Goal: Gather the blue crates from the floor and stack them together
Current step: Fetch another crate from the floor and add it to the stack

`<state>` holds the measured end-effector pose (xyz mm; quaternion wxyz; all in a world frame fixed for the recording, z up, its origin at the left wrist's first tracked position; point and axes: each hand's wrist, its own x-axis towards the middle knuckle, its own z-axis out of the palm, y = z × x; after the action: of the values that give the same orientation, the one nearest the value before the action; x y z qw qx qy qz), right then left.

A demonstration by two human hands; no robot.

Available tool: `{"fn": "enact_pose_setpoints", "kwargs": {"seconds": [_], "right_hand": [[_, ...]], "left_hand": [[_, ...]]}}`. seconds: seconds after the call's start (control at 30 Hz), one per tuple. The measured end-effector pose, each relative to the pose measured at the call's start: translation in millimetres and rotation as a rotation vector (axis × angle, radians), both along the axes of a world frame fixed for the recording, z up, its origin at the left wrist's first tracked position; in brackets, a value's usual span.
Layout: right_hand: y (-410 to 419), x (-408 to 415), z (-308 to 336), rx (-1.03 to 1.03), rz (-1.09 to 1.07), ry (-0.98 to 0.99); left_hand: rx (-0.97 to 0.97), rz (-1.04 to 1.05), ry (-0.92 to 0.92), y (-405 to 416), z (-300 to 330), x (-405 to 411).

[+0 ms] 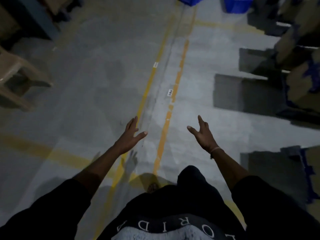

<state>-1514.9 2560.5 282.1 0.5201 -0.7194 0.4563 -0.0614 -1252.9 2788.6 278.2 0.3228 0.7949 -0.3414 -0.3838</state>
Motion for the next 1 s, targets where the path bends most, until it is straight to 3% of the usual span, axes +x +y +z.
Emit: {"fn": "enact_pose_setpoints", "kwargs": {"seconds": [0.43,0.77,1.0], "right_hand": [[-287,34,-12,-0.012,-0.23,0.053],[-497,80,12,-0.044,-0.229,0.073],[-642,137,2,-0.051,-0.252,0.12]], "left_hand": [[-0.013,-0.139,0.017,-321,-5,94],[-0.103,-0.15,0.043,-552,11,135],[-0.099,-0.177,0.091,-706,-7,205]]}}
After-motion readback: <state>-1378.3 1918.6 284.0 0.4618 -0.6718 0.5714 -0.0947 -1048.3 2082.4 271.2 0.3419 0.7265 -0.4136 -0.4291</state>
